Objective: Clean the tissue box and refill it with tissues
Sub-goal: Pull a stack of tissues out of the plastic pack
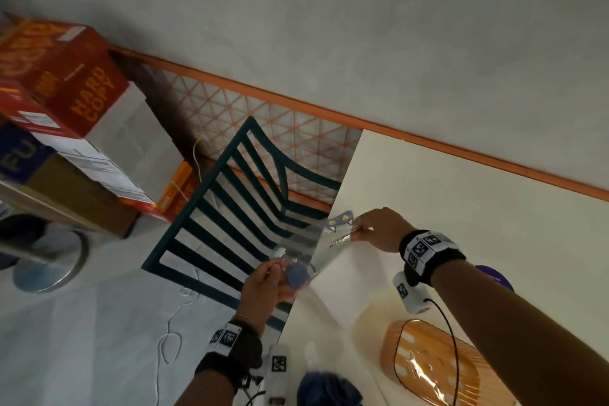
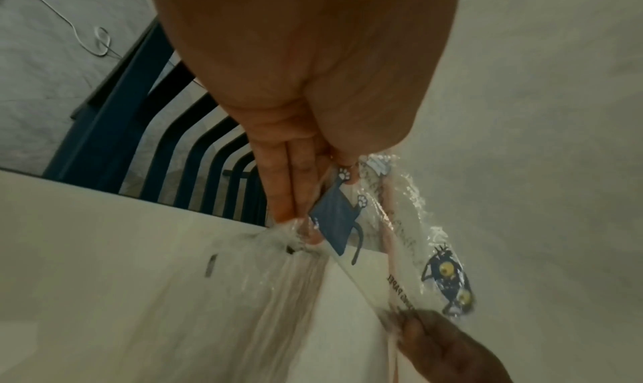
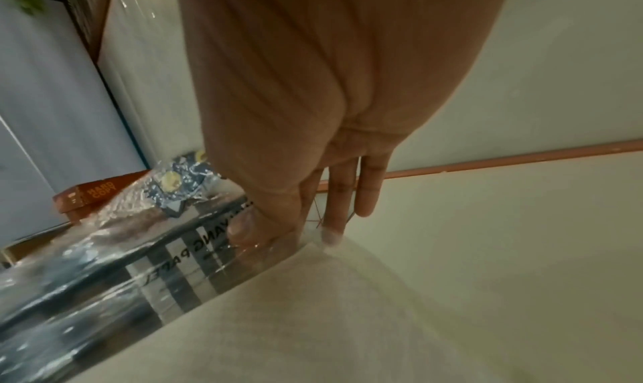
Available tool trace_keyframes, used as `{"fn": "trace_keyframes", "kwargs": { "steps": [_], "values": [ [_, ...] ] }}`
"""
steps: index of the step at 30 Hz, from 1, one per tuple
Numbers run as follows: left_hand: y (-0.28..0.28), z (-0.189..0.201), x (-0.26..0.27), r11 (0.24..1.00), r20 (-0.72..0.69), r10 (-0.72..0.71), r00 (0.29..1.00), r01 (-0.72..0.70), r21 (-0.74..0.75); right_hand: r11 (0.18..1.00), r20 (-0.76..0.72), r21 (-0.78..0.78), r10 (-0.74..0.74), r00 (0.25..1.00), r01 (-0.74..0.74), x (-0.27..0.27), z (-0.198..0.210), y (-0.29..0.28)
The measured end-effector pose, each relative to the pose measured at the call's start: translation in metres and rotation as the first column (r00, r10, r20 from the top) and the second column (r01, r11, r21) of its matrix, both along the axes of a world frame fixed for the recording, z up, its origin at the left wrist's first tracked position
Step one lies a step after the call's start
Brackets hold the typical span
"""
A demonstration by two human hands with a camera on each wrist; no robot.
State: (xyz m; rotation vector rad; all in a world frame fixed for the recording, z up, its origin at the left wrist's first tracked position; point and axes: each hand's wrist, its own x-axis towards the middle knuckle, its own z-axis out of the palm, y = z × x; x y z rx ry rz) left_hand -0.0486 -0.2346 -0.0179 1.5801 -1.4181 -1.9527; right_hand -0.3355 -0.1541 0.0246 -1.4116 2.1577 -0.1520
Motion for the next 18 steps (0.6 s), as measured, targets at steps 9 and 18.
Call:
{"fn": "trace_keyframes", "kwargs": {
  "steps": [9,18],
  "values": [
    [-0.010,0.002,-0.065,0.984,0.217,-0.104,0.971,0.132,-0.119,0.937,0.166,0.087,-0.347,0.923,0.337,-0.012,-0.015,0.070],
    [-0.017,-0.005,-0.077,0.987,0.302,-0.162,0.939,0.150,0.063,0.717,0.411,0.211,-0.682,0.605,0.665,-0.008,-0.031,0.087]
  ]
}}
